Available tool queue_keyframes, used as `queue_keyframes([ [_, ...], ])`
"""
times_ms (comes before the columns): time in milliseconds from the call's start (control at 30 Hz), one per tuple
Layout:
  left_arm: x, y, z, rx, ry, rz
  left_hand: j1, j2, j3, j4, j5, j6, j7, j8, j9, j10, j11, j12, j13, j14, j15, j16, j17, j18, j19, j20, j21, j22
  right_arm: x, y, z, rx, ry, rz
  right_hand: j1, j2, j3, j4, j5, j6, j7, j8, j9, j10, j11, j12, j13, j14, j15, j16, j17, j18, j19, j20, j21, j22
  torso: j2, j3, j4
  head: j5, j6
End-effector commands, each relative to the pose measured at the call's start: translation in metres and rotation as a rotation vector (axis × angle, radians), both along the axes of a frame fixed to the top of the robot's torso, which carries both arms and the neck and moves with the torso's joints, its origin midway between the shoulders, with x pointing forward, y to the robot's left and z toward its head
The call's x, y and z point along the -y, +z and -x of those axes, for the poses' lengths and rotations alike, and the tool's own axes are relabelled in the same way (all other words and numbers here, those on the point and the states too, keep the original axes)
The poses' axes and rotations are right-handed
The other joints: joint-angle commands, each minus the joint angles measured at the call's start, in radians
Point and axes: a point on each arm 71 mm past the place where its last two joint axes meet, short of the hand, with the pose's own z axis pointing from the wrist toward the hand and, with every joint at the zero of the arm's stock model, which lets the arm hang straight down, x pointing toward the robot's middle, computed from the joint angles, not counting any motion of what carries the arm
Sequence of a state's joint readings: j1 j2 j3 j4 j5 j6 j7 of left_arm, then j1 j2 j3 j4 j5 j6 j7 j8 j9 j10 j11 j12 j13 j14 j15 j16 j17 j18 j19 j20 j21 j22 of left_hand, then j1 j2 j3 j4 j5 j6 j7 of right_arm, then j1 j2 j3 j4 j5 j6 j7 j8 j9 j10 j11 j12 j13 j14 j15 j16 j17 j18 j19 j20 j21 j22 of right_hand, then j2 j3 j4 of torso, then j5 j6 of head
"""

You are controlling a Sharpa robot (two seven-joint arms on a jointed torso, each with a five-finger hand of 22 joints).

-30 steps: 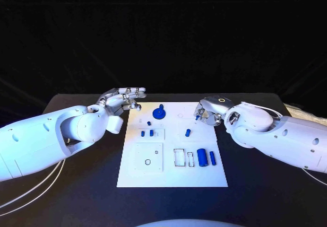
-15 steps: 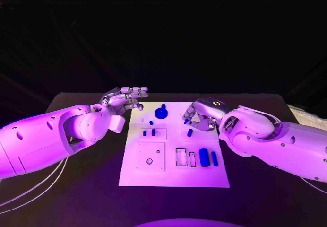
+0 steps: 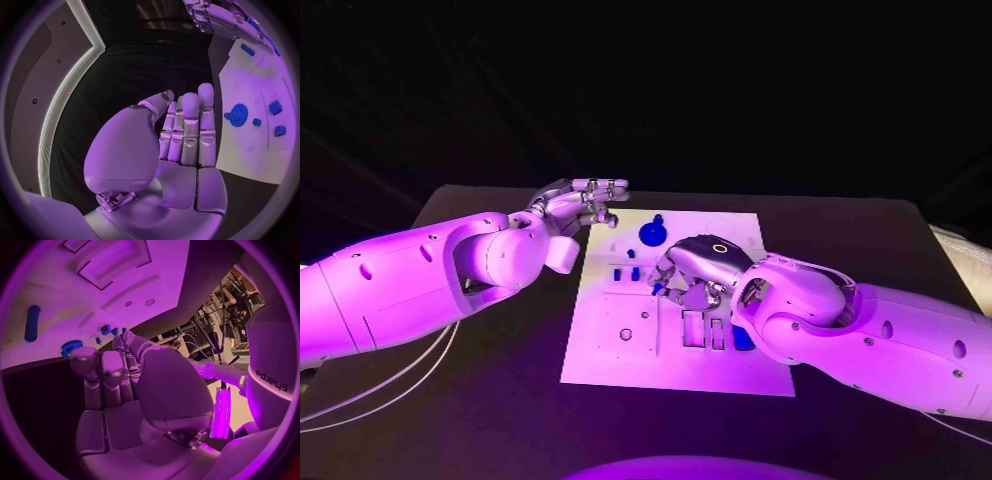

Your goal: Assemble the parts on the task board

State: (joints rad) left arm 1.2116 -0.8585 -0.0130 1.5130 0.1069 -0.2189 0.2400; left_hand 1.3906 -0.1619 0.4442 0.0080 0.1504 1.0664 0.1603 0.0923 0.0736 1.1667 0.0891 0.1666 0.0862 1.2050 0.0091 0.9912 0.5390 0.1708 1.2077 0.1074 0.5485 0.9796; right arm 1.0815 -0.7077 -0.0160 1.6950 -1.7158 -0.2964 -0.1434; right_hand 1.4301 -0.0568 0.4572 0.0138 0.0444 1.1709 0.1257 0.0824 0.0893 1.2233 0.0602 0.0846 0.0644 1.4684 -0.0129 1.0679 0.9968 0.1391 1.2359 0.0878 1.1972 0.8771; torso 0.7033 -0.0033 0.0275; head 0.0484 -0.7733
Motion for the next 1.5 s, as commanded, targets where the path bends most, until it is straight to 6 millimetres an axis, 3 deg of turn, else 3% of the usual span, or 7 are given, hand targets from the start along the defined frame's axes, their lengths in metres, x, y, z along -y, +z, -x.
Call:
queue_keyframes([
  [33,0.003,0.001,0.001,0.009,-0.011,0.015,0.001,0.006,0.000,-0.004,0.004,0.008,-0.001,0.006,-0.002,-0.006,0.001,0.003,0.001,-0.007,-0.002,-0.007,-0.001,0.013,-0.008,0.000,-0.004,-0.001,-0.007,-0.009,0.004,-0.009,0.048,0.049,-0.006,0.004,0.006,-0.001,0.006,0.007,0.000,0.006,0.001,0.006,0.003,-0.007,-0.001,0.023,-0.007,0.007,0.002,-0.007,0.005,0.000,0.003,0.000,0.000,0.0003,-0.0006,0.008,-0.006],
  [267,0.005,0.002,0.001,0.009,-0.014,0.016,0.001,0.006,0.000,-0.004,0.004,0.008,-0.001,0.006,-0.002,-0.006,0.001,0.003,0.001,-0.007,-0.002,-0.007,-0.001,0.013,-0.008,0.000,-0.004,-0.001,-0.014,-0.023,0.003,-0.037,0.039,0.085,-0.009,0.003,0.007,-0.001,0.006,0.007,0.000,0.006,0.001,0.006,0.004,-0.008,-0.001,0.022,-0.007,0.005,-0.001,-0.007,0.004,0.000,0.002,-0.002,0.000,0.0011,0.0000,0.010,-0.013],
  [400,0.005,0.001,0.002,0.006,-0.019,0.017,0.001,0.006,0.000,-0.004,0.004,0.008,-0.001,0.006,-0.002,-0.006,0.001,0.003,0.001,-0.007,-0.002,-0.007,-0.001,0.013,-0.008,0.000,-0.004,-0.001,-0.017,-0.028,0.002,-0.043,0.035,0.106,-0.012,0.003,0.008,-0.001,0.006,0.006,0.001,0.005,0.002,0.006,0.004,-0.009,-0.001,0.022,-0.006,0.005,-0.001,-0.007,0.003,0.000,0.002,-0.002,0.000,0.0010,-0.0003,0.012,-0.010],
  [900,0.005,0.001,0.002,-0.002,-0.025,0.014,0.001,0.007,-0.001,-0.004,0.003,0.008,-0.001,0.007,-0.002,-0.006,0.001,0.004,0.001,-0.007,-0.002,-0.008,-0.002,0.012,-0.008,0.000,-0.005,-0.002,-0.018,-0.034,0.000,-0.063,0.017,0.154,-0.015,0.002,0.009,-0.001,0.006,0.005,0.001,0.004,0.002,0.004,0.005,-0.011,-0.001,0.021,-0.006,0.006,-0.001,-0.007,0.003,0.000,0.002,-0.003,0.000,0.0009,-0.0013,0.014,-0.031],
  [1500,0.006,0.000,0.002,-0.007,-0.030,0.012,0.001,0.007,-0.001,-0.004,0.003,0.008,-0.001,0.007,-0.002,-0.006,0.001,0.004,0.001,-0.007,-0.002,-0.008,-0.002,0.012,-0.008,0.000,-0.005,-0.002,-0.030,-0.039,0.005,-0.061,0.036,0.211,-0.018,0.002,0.011,-0.001,0.006,0.004,0.001,0.003,0.002,0.003,0.005,-0.013,-0.001,0.021,-0.005,0.006,-0.002,-0.006,0.001,0.000,0.002,-0.004,0.000,0.0015,-0.0004,0.022,-0.038],
])
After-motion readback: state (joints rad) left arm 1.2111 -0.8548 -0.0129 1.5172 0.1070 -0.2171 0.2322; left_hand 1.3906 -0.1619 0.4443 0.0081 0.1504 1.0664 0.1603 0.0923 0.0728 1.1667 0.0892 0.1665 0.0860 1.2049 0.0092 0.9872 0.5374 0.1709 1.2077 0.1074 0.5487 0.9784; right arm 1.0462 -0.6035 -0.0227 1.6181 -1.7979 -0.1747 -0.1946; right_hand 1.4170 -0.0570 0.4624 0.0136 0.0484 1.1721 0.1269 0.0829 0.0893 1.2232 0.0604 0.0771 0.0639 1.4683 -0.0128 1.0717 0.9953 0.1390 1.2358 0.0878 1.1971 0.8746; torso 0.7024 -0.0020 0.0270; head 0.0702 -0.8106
